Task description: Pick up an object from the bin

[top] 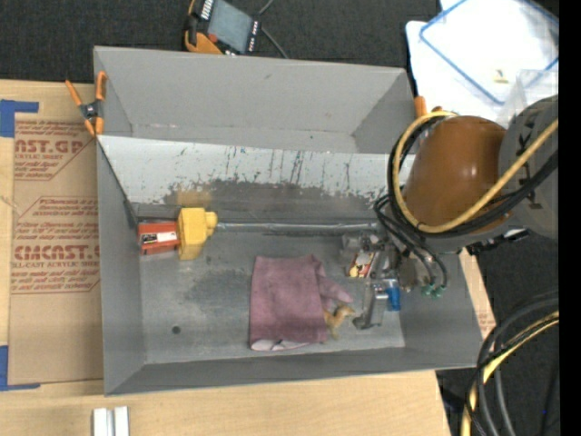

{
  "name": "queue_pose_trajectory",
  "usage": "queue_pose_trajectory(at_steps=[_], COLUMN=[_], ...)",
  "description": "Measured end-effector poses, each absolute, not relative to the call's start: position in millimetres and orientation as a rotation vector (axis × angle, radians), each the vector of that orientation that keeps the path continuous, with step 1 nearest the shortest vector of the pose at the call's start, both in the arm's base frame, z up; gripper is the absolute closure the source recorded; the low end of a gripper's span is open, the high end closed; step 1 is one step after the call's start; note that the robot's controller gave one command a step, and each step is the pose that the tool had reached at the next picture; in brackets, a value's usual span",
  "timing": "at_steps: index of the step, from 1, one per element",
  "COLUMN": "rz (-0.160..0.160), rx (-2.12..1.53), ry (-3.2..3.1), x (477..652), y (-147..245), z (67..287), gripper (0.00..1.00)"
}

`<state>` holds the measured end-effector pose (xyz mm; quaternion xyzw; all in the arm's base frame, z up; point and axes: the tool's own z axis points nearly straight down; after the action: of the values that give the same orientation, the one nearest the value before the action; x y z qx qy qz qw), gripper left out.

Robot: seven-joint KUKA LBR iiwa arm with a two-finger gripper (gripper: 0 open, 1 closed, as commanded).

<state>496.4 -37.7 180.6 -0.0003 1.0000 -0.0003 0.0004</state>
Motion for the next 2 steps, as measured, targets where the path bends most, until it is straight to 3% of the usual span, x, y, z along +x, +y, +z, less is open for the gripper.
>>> queue_pose_trajectory(at_steps=[1, 2], rz=[-0.001, -0.002], rx=[-0.001, -0.215], ry=[3.141, 3.130], x=[496.4, 497.9], y=[-38, -46], z=[181, 97], gripper=[0.00, 0.00])
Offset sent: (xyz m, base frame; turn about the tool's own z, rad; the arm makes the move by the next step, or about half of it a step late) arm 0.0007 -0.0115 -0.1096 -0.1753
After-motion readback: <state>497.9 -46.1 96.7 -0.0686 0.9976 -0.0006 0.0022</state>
